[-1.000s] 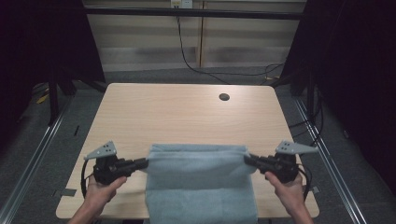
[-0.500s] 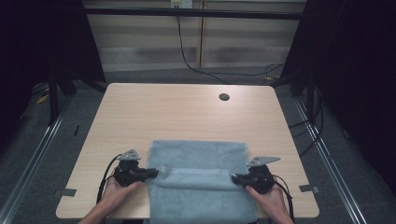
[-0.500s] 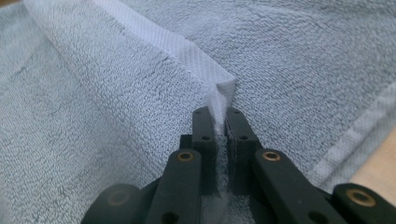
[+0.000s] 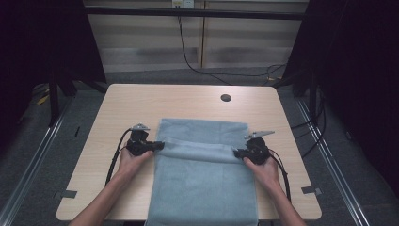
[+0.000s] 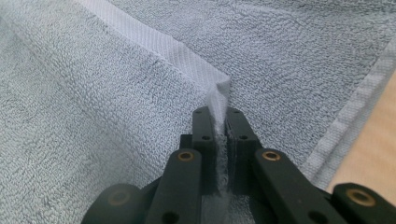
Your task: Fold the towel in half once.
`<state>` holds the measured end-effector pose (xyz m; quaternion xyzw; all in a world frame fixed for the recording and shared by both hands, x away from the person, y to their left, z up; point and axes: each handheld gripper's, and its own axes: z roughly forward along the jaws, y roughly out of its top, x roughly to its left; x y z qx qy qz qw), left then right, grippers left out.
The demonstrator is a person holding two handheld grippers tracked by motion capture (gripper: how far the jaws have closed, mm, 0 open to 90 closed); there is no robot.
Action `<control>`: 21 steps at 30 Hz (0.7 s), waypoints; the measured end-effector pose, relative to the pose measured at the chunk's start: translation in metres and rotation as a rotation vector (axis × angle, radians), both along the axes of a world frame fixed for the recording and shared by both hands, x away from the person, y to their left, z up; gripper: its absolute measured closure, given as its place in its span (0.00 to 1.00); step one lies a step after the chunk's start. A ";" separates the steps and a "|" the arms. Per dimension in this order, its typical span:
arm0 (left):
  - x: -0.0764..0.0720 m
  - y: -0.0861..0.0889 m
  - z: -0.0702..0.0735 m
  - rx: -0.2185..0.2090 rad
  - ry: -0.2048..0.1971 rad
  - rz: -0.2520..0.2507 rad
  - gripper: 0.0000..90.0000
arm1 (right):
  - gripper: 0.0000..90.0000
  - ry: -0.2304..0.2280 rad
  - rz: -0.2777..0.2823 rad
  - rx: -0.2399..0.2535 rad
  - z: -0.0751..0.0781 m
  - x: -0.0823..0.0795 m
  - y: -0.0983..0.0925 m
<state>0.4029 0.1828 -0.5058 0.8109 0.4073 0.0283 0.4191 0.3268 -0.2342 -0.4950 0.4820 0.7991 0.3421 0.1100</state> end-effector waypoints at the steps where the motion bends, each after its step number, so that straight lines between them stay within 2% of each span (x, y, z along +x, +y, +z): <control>1: 0.004 0.000 0.000 0.002 0.000 0.014 0.96 | 0.94 -0.013 0.006 -0.025 0.000 0.007 0.004; 3: 0.016 0.002 -0.001 -0.001 -0.003 0.045 0.96 | 0.94 -0.016 0.002 -0.023 0.000 0.018 0.007; 4: 0.023 0.003 -0.001 -0.005 -0.001 0.056 0.96 | 0.94 -0.007 -0.002 -0.007 -0.001 0.025 0.007; 10: 0.048 0.009 -0.003 0.011 -0.035 0.076 0.96 | 0.94 -0.005 -0.030 0.056 -0.006 0.060 0.010; 14: 0.056 0.009 -0.003 0.021 -0.045 0.106 0.96 | 0.94 -0.011 -0.037 0.039 -0.006 0.075 0.015; 16: 0.061 0.008 -0.002 0.035 -0.050 0.116 0.96 | 0.94 -0.022 -0.012 0.002 -0.004 0.084 0.018; 17: 0.062 0.007 -0.002 0.038 -0.050 0.116 0.96 | 0.94 -0.009 -0.027 0.006 -0.004 0.088 0.018; 21: 0.066 0.005 -0.001 0.051 -0.050 0.125 0.96 | 0.94 -0.019 -0.073 0.036 -0.006 0.097 0.017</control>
